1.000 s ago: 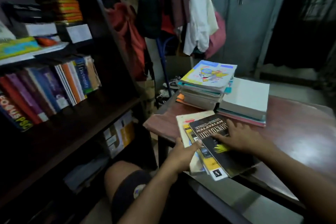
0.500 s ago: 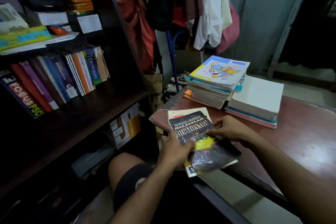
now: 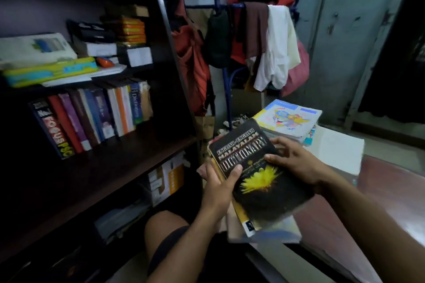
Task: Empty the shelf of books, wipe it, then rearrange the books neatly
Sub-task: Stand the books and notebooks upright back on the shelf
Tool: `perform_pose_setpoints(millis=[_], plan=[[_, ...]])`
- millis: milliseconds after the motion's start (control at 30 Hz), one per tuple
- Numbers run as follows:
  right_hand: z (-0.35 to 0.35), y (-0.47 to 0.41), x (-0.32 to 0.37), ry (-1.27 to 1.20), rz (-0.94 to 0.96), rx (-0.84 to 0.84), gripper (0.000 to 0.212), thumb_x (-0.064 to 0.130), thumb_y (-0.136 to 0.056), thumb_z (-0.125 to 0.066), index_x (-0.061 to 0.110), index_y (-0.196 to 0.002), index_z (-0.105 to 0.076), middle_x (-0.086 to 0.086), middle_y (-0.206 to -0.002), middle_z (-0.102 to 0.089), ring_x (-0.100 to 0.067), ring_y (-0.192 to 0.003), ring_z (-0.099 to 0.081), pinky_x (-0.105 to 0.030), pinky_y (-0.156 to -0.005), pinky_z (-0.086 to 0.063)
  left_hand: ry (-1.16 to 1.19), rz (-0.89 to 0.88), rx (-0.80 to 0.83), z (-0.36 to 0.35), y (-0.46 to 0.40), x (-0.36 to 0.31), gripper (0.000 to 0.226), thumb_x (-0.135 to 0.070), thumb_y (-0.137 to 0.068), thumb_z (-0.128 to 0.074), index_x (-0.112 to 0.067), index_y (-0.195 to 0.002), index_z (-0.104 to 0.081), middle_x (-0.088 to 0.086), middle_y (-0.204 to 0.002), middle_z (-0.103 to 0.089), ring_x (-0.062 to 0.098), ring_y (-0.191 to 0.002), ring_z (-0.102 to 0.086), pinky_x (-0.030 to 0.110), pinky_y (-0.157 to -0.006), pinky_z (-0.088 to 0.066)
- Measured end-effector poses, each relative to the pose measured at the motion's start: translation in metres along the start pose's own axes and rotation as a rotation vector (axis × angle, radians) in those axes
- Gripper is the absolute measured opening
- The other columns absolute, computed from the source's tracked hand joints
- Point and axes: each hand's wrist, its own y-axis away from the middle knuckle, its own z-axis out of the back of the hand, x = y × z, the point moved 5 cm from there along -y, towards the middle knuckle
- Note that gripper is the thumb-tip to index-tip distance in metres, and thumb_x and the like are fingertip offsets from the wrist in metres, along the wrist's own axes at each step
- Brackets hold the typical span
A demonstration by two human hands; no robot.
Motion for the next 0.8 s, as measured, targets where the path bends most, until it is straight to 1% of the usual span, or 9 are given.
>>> perform_pose_setpoints(millis=[67,100,200,367,467,533,667,700,800], plan=[[-0.031,-0.022,0.019,-0.068,0.122,-0.015,0.029,0.005,-0.093,-0.065,0.008,-0.121,-0.059,-0.010,-0.111,-0.075,-0.026,-0.099,-0.072,-0.038,-0.084,-0.060,0.254,0.062,0.025,0.026,0.000,-0.016,0.047,-0.031,-0.092,-0.071,-0.017,-0.134,-0.058,0.006,-0.125,-0.071,0.026,-0.115,-0.068,0.042,-0.097,-0.055],[-0.050,-0.034,0.024,-0.081,0.163,-0.026,0.029,0.005,-0.092,-0.066,0.010,-0.120,-0.061,-0.009,-0.110,-0.075,-0.026,-0.099,-0.072,-0.039,-0.086,-0.060,0.302,0.070,0.016,0.045,-0.002,-0.023,0.044,-0.029,-0.089,-0.072,-0.011,-0.129,-0.063,0.011,-0.121,-0.073,0.031,-0.113,-0.069,0.047,-0.099,-0.054],[-0.131,-0.071,0.037,-0.026,0.237,-0.012,0.020,0.012,-0.093,-0.070,0.014,-0.113,-0.068,-0.001,-0.103,-0.077,-0.019,-0.094,-0.073,-0.040,-0.086,-0.060,0.306,-0.014,-0.158,0.129,-0.003,-0.043,0.051,-0.031,-0.084,-0.080,-0.010,-0.128,-0.063,0.016,-0.121,-0.071,0.037,-0.113,-0.068,0.055,-0.101,-0.052],[-0.274,-0.125,0.055,0.275,0.328,0.041,0.017,0.034,-0.089,-0.074,0.020,-0.100,-0.074,0.007,-0.091,-0.074,-0.007,-0.086,-0.068,-0.032,-0.078,-0.053,0.256,-0.042,-0.420,0.277,0.005,-0.049,0.031,-0.025,-0.099,-0.062,-0.013,-0.128,-0.061,0.015,-0.117,-0.073,0.038,-0.110,-0.069,0.054,-0.097,-0.055],[-0.333,-0.139,0.067,0.310,0.353,-0.008,0.015,0.034,-0.091,-0.072,0.020,-0.091,-0.068,0.004,-0.086,-0.068,-0.010,-0.081,-0.064,-0.034,-0.075,-0.051,0.073,-0.043,-0.488,0.341,0.004,-0.052,0.039,-0.039,-0.099,-0.060,-0.020,-0.133,-0.059,0.007,-0.121,-0.072,0.029,-0.111,-0.069,0.049,-0.100,-0.054],[-0.355,-0.146,0.068,0.212,0.335,-0.010,0.010,0.028,-0.095,-0.068,0.021,-0.089,-0.062,0.007,-0.083,-0.069,-0.005,-0.079,-0.064,-0.032,-0.072,-0.049,-0.125,0.007,-0.545,0.378,0.001,-0.046,0.064,-0.060,-0.092,-0.061,-0.025,-0.144,-0.050,0.001,-0.139,-0.062,0.024,-0.124,-0.061,0.047,-0.108,-0.047],[-0.378,-0.158,0.067,0.123,0.327,-0.024,0.005,0.029,-0.102,-0.054,0.027,-0.106,-0.051,0.010,-0.098,-0.067,-0.014,-0.094,-0.066,-0.038,-0.082,-0.053,-0.376,0.078,-0.602,0.460,-0.006,-0.027,0.118,-0.091,-0.065,-0.058,-0.014,-0.153,-0.039,0.007,-0.155,-0.045,0.029,-0.139,-0.045,0.043,-0.114,-0.039],[-0.382,-0.158,0.068,0.107,0.345,-0.024,0.008,0.030,-0.103,-0.051,0.029,-0.111,-0.048,0.011,-0.101,-0.067,-0.012,-0.095,-0.066,-0.039,-0.083,-0.055,-0.432,0.107,-0.606,0.467,0.001,-0.034,0.114,-0.087,-0.071,-0.060,-0.013,-0.155,-0.035,0.007,-0.157,-0.041,0.029,-0.142,-0.042,0.041,-0.115,-0.037],[-0.400,-0.156,0.074,0.103,0.427,-0.032,0.012,0.028,-0.104,-0.049,0.032,-0.115,-0.044,0.009,-0.099,-0.069,-0.006,-0.086,-0.069,-0.036,-0.073,-0.059,-0.743,0.112,-0.681,0.497,0.015,-0.039,0.071,-0.050,-0.099,-0.056,-0.015,-0.156,-0.033,0.008,-0.156,-0.044,0.032,-0.140,-0.044,0.037,-0.109,-0.040]])
